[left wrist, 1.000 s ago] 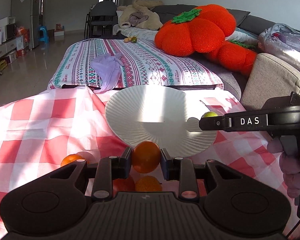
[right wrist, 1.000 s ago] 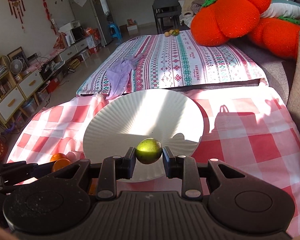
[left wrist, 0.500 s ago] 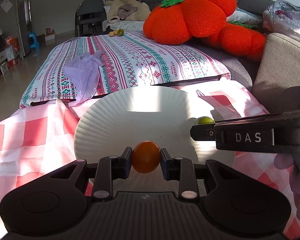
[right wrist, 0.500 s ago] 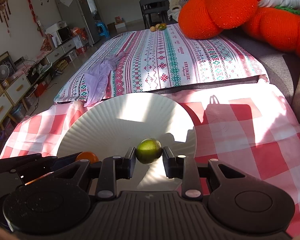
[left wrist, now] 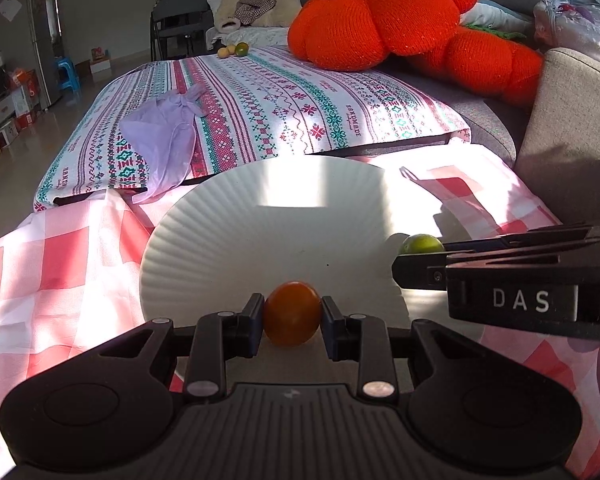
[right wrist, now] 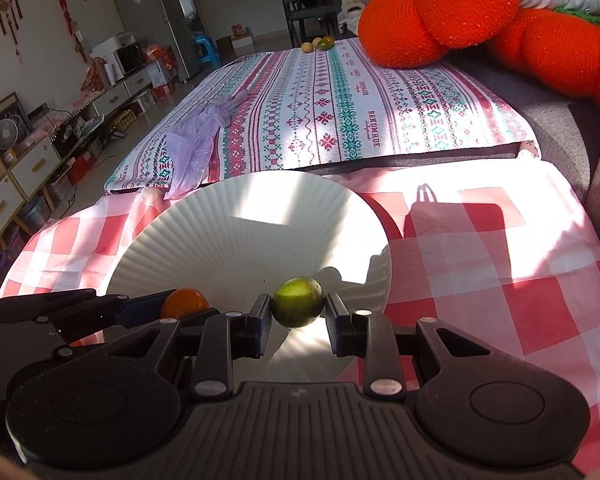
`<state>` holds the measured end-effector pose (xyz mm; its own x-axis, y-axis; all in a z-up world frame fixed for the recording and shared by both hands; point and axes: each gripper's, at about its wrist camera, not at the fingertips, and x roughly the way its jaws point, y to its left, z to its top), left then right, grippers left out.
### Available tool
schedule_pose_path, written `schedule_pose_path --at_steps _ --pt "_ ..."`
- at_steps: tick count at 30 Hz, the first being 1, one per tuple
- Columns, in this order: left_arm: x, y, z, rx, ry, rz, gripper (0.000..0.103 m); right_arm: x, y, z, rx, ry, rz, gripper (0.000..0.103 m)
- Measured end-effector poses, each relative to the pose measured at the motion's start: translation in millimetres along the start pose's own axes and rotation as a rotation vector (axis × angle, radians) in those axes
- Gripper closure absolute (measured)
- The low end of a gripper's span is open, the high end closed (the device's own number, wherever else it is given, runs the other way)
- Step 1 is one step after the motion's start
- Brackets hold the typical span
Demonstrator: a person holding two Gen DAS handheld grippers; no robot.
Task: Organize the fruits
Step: 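Open the right tool over the plate while the left tool releases its orange fruit there, then lift both open tools off the plate and move them back over the fruits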
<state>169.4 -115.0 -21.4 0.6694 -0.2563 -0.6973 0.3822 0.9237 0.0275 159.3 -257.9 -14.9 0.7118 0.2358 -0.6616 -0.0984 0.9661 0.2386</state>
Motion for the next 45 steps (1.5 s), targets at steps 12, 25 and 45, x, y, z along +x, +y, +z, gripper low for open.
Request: schedule_pose_path --at_steps 12,25,45 --pt "-25.8 3.9 0.0 0.007 -0.022 -0.002 0.036 -15.7 2.9 2.3 -0.002 -0.022 0.019 0.063" --pt "-83.9 18.0 -24.5 0.019 -0.051 0.018 0.003 -51.5 26.4 -7.8 -0.091 -0.031 0.039 0.027" --pt "-143.8 36.6 -87.9 -0.009 -0.028 -0.007 0.000 -77.1 50.8 -44.9 -0.175 -0.015 0.110 0.005"
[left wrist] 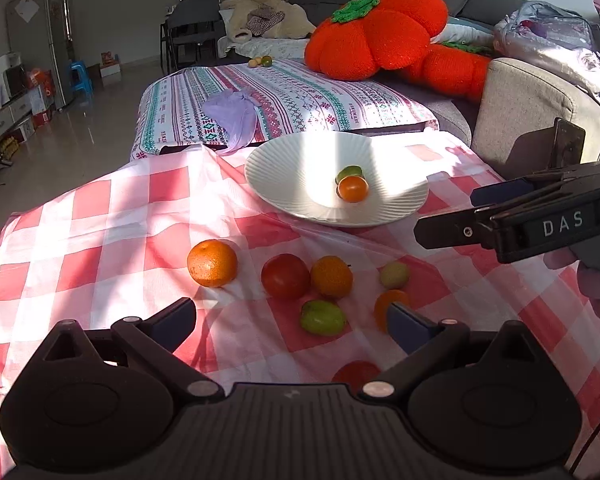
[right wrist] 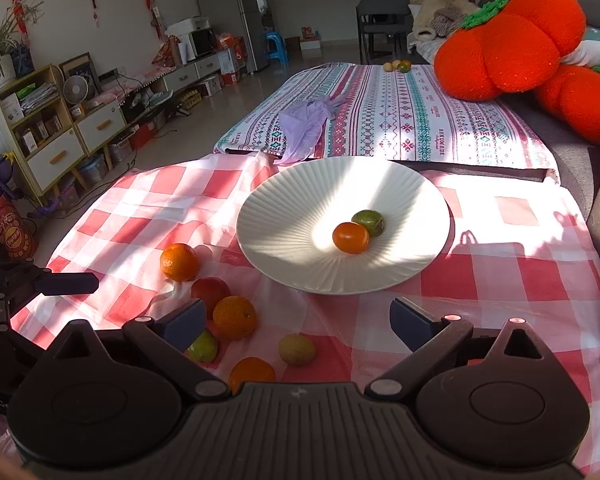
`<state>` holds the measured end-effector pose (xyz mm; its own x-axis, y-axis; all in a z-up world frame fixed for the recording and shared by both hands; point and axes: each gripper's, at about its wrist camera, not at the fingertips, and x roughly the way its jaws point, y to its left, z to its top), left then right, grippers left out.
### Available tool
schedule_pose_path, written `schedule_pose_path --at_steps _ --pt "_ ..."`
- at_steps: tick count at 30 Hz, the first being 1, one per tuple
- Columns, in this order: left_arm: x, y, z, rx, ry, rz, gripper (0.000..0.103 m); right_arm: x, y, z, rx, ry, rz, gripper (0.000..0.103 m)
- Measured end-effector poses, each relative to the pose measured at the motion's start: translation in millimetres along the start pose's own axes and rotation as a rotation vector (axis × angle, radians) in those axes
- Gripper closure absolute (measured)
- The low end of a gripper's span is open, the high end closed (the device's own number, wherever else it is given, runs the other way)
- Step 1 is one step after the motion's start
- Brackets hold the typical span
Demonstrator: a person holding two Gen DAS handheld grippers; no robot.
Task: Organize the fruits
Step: 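Lift both open tools off the plate and move them back over the fruits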
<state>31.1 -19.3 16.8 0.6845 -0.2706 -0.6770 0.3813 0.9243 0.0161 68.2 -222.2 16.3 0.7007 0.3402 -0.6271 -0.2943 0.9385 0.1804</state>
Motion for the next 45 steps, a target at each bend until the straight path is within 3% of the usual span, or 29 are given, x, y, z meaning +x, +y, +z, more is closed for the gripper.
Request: schedule_pose_path --at_steps 13,33,42,45 --pt "-18.9 9.6 -40.5 0.002 0.012 -0.043 0.000 -3.3 16.2 -33.6 -0.078 0.001 0.049 0.000" --pt "-24.2 22.7 -110.8 0.048 0.014 -0.072 0.000 15.1 37.4 -88.8 -0.207 0.073 0.125 0.000" --pt "-22.4 27.1 -114.1 0.038 -0.017 -0.058 0.000 17.8 49.8 -93.3 -0.247 0.038 0.141 0.000" --pt "-22.3 28.3 -113.8 0.040 -0.023 -0.055 0.000 17.4 58.1 -96.5 -0.279 0.027 0.158 0.004"
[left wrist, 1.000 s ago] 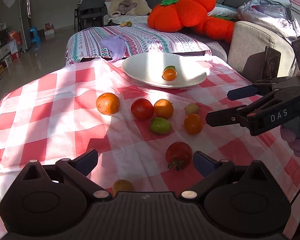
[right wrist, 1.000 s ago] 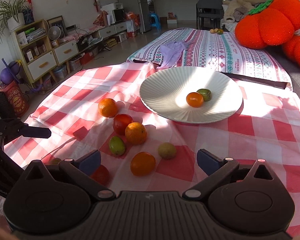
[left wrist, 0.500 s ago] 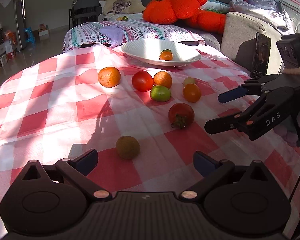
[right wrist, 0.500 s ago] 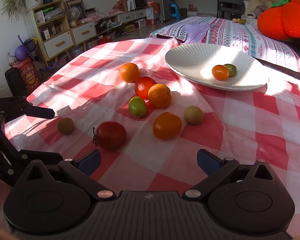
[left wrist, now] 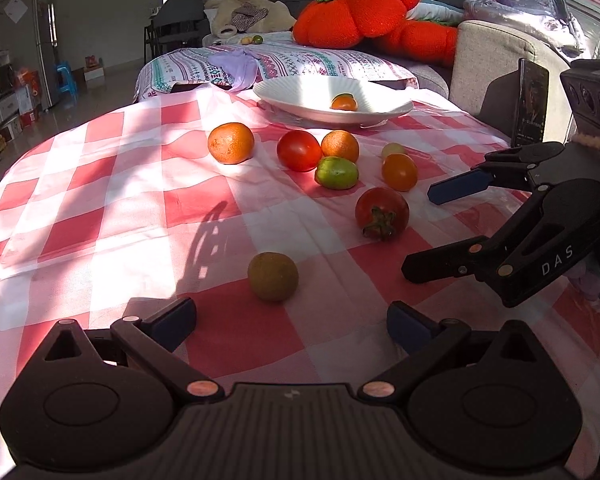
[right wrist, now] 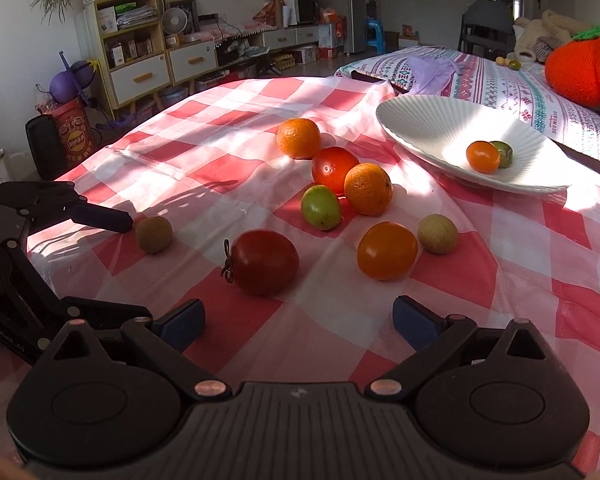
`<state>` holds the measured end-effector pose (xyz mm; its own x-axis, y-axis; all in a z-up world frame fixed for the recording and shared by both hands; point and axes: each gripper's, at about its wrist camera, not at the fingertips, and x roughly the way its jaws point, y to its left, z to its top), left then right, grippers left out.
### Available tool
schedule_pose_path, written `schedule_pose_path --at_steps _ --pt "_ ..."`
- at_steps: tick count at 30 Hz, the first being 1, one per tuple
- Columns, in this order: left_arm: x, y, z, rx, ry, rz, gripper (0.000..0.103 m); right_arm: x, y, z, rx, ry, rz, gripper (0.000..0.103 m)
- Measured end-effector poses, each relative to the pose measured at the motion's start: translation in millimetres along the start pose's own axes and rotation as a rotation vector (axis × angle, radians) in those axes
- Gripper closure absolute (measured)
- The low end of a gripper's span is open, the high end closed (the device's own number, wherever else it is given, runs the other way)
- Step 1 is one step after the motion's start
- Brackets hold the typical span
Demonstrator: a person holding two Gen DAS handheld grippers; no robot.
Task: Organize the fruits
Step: 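Lift both open tools off the plate and move them back over the fruits, then grasp the red tomato with the right tool while the left tool grasps the brown kiwi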
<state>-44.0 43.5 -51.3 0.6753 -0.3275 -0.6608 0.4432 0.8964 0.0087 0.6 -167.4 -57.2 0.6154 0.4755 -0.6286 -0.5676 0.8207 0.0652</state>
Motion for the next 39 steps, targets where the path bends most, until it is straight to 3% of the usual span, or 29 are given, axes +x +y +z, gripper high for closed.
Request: schedule_pose_path --at_steps 6,16,21,27,31,39 --pt "-0.9 2.3 0.6 -0.013 -0.022 0.009 0.000 1.6 8.9 3.9 -0.040 -0.007 0.020 0.018" --pt "-2.8 3.7 4.3 -0.035 -0.056 0.011 0.036 5.9 14.0 14.1 -0.054 -0.016 0.018 0.038" --pt "-1.2 4.5 6.0 -0.056 -0.061 0.014 0.048 7.6 15.4 17.7 -0.054 -0.024 0.012 0.043" --pt "0.4 5.3 8.6 -0.071 -0.058 0.012 0.063 7.4 17.5 22.4 -0.050 -0.031 0.016 0.059" --pt "1.0 5.1 9.1 -0.076 -0.056 0.012 0.063 7.5 19.2 24.5 -0.053 -0.032 0.022 0.066" --pt "1.9 11.1 14.8 -0.143 -0.026 -0.006 0.063 6.3 20.9 28.9 -0.046 -0.004 0.026 0.067"
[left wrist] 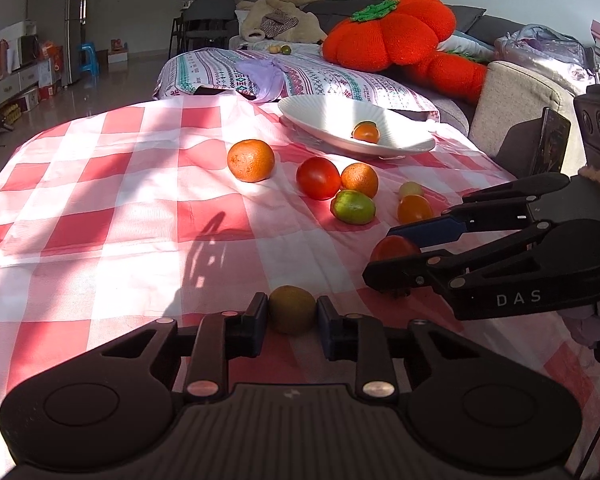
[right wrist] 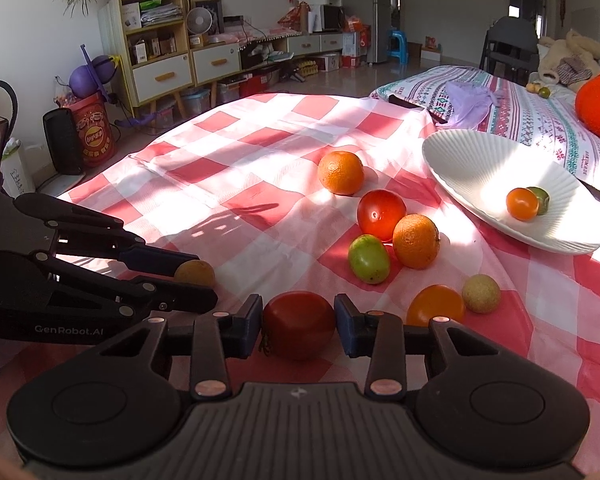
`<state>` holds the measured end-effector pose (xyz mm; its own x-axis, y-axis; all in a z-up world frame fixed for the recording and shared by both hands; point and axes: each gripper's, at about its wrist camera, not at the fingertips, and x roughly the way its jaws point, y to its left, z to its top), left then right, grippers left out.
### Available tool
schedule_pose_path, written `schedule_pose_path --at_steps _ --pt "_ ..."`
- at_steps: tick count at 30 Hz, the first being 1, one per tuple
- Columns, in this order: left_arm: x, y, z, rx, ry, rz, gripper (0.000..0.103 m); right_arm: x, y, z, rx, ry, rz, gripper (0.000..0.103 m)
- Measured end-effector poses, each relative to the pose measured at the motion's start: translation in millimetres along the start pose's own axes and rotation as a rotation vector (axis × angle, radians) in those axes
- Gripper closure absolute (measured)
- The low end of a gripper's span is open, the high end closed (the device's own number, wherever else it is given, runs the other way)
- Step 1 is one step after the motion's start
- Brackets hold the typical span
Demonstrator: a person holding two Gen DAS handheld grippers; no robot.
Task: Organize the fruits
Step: 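Grasp the red tomato with the right tool while the left tool grasps the brown kiwi, then open the right tool over the plate while the left tool releases the kiwi there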
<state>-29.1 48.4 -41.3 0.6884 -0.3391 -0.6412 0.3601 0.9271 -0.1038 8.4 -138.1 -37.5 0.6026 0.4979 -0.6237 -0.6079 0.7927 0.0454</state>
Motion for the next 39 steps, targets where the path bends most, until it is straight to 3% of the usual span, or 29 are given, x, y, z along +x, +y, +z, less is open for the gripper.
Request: schedule_pose_path --at_steps 19,39 --pt "11.3 -10.7 23.4 -0.093 0.120 -0.081 0.064 -23.3 -24.8 22.1 0.157 0.032 0.013 0.067" --pt "28.7 -43.5 78.3 -0.063 0.040 -0.101 0.064 -43.2 -92.1 36.8 0.310 -0.044 -0.079 0.067"
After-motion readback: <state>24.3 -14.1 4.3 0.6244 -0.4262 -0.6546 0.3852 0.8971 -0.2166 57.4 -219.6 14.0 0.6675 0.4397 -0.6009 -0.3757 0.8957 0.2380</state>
